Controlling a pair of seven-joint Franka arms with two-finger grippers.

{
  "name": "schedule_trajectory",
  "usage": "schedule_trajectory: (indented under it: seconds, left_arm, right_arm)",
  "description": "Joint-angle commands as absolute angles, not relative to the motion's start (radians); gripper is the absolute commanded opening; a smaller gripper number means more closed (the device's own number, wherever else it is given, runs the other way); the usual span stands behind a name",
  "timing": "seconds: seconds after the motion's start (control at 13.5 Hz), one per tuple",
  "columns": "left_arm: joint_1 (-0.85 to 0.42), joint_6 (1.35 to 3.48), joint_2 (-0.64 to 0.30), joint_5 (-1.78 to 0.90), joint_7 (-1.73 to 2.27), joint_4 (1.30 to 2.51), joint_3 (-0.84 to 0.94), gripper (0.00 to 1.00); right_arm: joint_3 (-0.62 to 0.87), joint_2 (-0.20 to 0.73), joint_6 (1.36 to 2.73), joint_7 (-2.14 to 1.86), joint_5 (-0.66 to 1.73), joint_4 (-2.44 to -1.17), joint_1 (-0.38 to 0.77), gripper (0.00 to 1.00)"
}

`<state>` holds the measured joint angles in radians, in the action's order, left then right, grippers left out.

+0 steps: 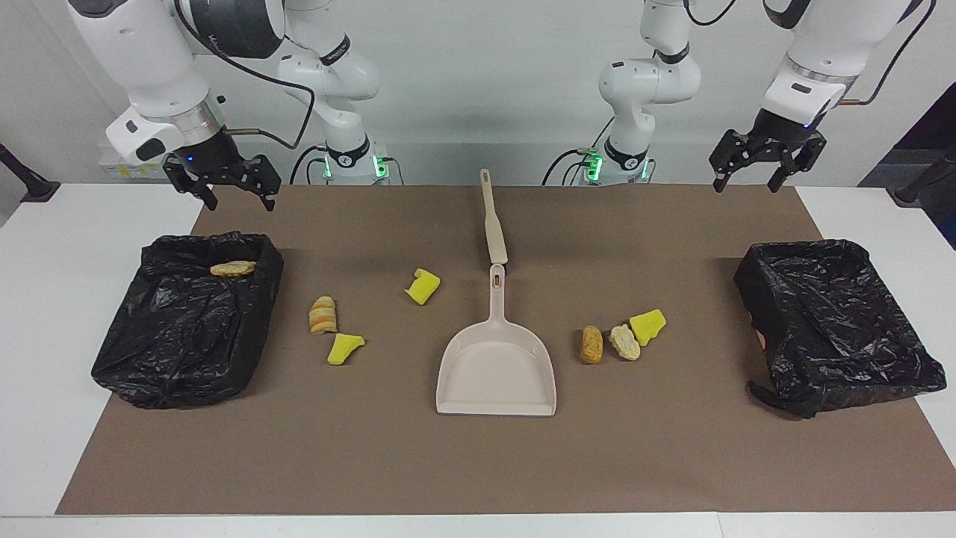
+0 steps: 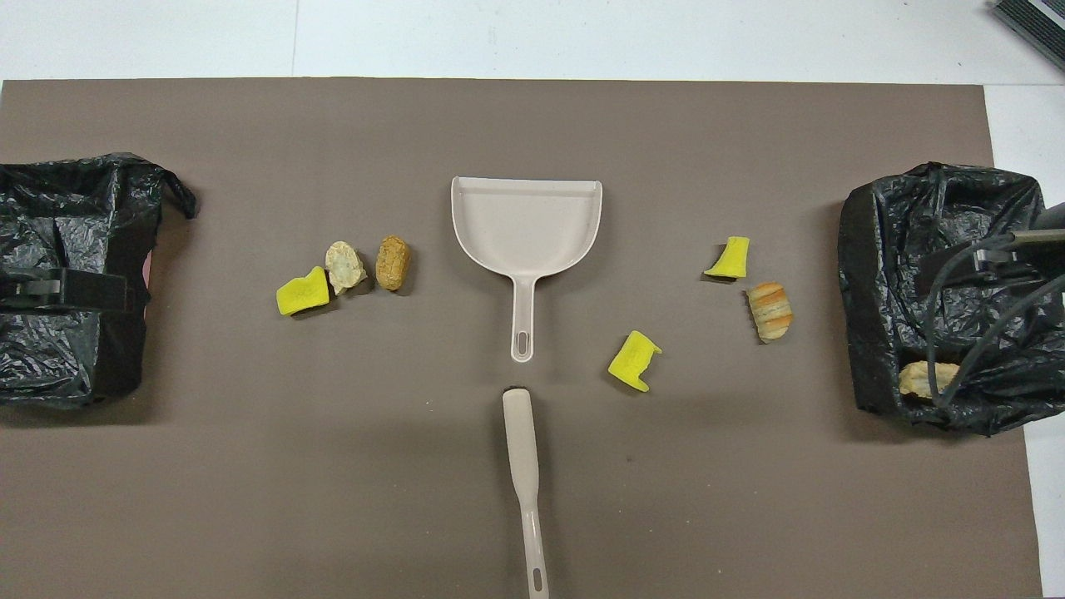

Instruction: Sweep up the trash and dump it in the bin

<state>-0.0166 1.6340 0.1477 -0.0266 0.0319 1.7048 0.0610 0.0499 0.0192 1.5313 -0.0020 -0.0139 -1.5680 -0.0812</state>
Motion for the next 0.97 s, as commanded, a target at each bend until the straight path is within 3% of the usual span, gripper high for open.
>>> schedule_trajectory:
  seconds: [0.0,0.89]
  left_arm:
    - [-0.005,1.614,0.155,-0.037,0.028,1.698,0.051,1.00]
    - [-0.006,1.614,0.155,-0.037,0.028,1.698,0.051,1.00]
  right_arm:
    - [0.051,0.000,1.519,-0.003,-0.006,-1.577,-0.084,1.00]
    - [0.066,-0.006,1.522,-0.002,-0.008,-1.597,-0.077,1.00]
